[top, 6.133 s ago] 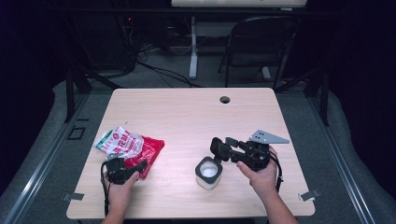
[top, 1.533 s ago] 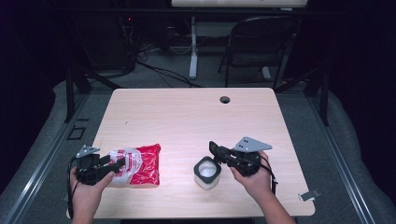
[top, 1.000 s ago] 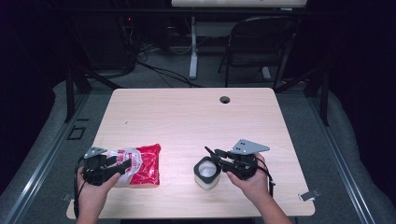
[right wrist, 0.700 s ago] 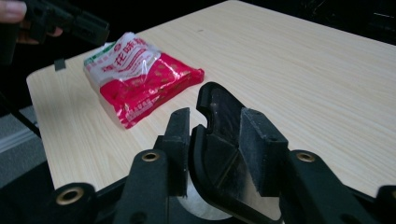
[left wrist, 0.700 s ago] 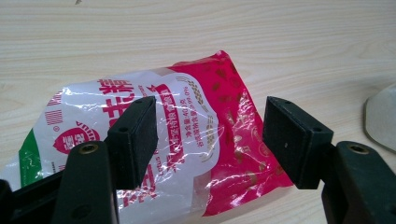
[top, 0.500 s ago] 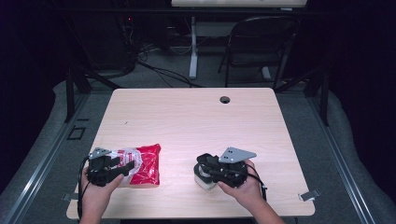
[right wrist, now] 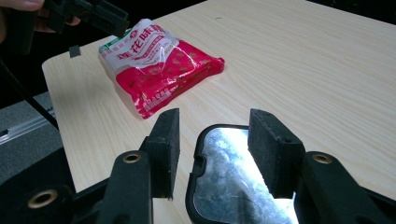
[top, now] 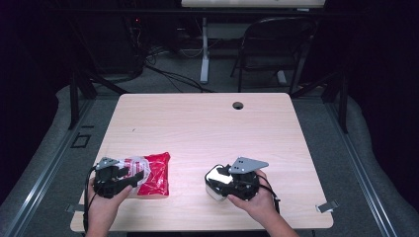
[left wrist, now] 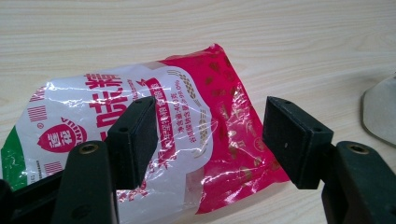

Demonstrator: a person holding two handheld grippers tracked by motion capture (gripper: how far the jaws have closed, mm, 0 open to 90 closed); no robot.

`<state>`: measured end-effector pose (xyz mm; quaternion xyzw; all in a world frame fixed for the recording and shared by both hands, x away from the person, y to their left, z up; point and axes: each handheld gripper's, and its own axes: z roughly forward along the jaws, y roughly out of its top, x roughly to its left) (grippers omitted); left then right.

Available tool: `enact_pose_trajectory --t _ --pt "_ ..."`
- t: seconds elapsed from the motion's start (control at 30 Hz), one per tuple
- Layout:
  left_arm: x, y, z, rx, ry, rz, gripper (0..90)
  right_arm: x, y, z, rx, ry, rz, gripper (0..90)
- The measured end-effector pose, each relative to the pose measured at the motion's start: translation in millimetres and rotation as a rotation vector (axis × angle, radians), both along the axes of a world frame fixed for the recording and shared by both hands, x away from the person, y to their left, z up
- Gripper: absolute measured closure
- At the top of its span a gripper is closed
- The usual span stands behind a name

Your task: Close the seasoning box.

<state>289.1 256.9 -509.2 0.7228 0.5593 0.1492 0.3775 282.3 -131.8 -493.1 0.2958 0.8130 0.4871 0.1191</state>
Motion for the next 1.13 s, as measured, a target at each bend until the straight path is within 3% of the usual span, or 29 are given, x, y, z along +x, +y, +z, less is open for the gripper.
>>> enact_pose_trajectory --t 0.5,0.93,1.13 --pt "0.8 -1.0 -3.1 0.003 0.003 -0.006 35.7 8.8 -17.1 3.7 0.042 0.037 -0.068 47.8" --pt "9.2 -8.0 -7.8 0.001 -0.013 -0.039 36.0 18.1 -56.1 6.6 0.072 0.027 -0.19 45.5" --pt "16.9 -14.5 -8.6 -0.009 -0.024 -0.059 36.0 18.3 -75.8 1.2 0.073 0.024 -0.267 43.4"
